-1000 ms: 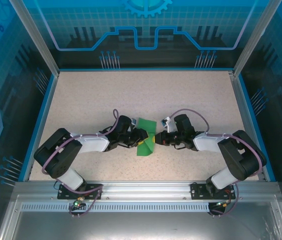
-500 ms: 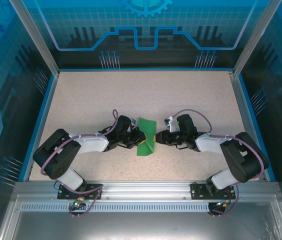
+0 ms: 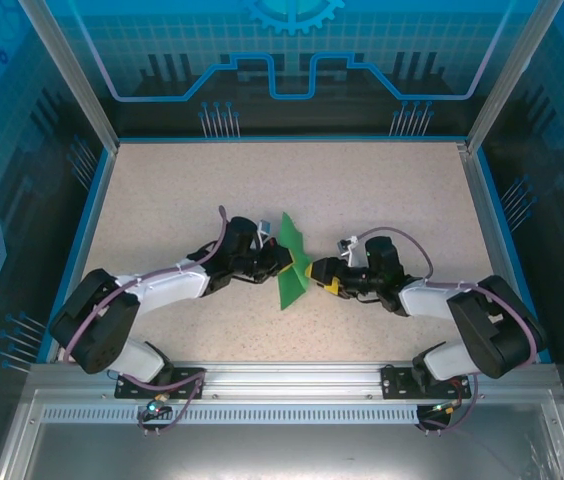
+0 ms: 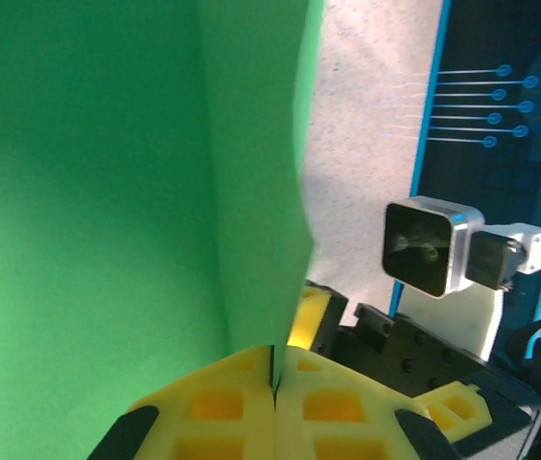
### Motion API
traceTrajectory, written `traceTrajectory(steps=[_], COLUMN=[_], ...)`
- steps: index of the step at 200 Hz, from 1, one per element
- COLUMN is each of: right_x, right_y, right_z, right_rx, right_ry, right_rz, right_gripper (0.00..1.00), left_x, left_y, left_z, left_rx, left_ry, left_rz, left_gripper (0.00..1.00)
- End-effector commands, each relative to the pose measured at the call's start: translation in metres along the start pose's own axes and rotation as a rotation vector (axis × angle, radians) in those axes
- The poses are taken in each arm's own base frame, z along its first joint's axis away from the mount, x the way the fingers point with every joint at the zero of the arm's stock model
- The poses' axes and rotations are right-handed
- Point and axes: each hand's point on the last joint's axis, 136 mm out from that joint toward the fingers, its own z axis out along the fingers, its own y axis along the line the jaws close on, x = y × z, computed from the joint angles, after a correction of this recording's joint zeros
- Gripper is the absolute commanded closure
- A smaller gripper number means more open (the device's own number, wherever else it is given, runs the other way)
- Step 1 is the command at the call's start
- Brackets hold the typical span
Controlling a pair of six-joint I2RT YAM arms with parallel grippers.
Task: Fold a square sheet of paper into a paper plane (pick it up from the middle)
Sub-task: Turn over the paper at the center of the table.
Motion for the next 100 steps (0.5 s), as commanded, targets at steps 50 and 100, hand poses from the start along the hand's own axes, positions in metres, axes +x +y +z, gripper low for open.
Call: traceTrajectory(steps=[50,100], right_x=[-0.016,-0.018], right_y=[0.049,0.065], right_z=[-0.007,-0.011], right_rx=[-0.154,-0.211], right_ry=[-0.067,-0.066], right_rz=[0.065,0.082], right_gripper=[0.22,0.34], left_x=[-0.004,-0.002], left_y=[-0.043,-0.041], left_z=[-0.018,-0.02], left_rx=[0.099,0.101], left_ry=[0.004,0.005], left_rz=[0.025,0.034], left_gripper=[0.95,0.94])
